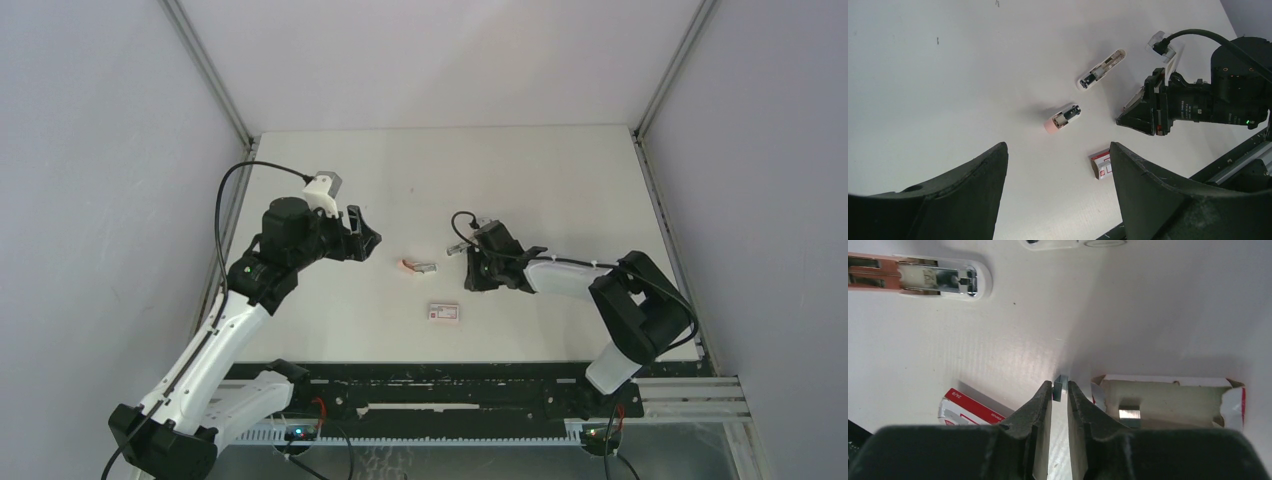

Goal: Load the staples into the stapler

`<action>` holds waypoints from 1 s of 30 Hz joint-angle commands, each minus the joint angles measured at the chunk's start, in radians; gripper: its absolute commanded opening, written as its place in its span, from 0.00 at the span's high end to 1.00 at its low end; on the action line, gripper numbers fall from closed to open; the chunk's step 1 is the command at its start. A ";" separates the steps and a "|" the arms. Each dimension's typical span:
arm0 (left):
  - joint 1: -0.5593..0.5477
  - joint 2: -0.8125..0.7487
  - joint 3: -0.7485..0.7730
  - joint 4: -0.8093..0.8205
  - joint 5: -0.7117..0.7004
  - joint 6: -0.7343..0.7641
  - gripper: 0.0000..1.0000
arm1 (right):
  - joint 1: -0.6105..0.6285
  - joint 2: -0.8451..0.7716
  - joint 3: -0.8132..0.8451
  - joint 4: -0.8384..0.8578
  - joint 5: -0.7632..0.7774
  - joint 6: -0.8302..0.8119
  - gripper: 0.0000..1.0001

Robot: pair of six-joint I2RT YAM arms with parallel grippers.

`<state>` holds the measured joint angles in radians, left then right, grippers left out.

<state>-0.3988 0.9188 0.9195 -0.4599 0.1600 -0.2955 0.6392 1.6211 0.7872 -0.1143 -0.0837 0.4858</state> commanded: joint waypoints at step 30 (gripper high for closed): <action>0.005 -0.016 -0.011 0.014 0.006 0.016 0.22 | -0.098 0.084 -0.043 0.191 -0.445 0.156 0.98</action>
<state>-0.3988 0.9180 0.9195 -0.4599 0.1604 -0.2955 0.5629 1.6909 0.7551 0.0021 -0.4938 0.6125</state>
